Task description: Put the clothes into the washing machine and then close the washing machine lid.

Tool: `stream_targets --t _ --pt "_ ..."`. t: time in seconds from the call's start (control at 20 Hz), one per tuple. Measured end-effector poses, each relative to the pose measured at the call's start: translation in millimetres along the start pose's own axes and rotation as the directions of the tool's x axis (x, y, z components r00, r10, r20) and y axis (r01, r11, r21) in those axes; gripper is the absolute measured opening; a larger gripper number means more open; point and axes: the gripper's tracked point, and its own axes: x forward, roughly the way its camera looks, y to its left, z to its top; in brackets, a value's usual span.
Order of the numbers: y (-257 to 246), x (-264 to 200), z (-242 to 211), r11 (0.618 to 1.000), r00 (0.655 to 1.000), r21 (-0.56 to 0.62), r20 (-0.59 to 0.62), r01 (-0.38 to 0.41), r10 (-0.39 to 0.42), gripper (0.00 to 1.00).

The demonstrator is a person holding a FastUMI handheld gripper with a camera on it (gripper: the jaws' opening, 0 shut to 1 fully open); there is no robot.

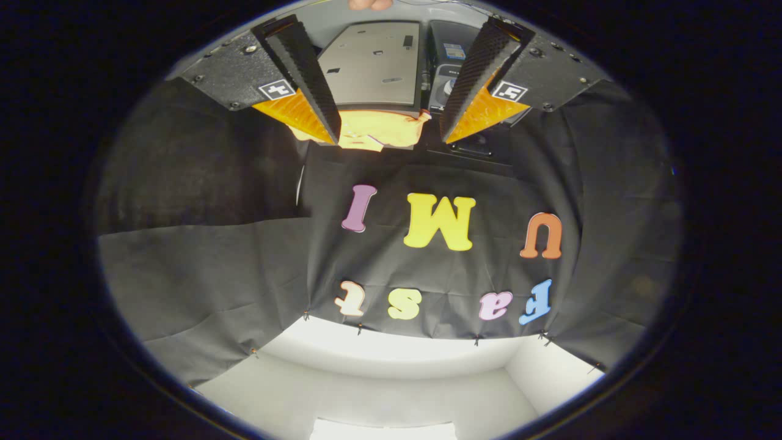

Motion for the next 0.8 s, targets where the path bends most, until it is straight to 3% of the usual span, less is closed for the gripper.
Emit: stream_targets --t 0.8 --pt "-14 6 4 1.000 1.000 0.004 0.001 0.024 -0.024 1.00"
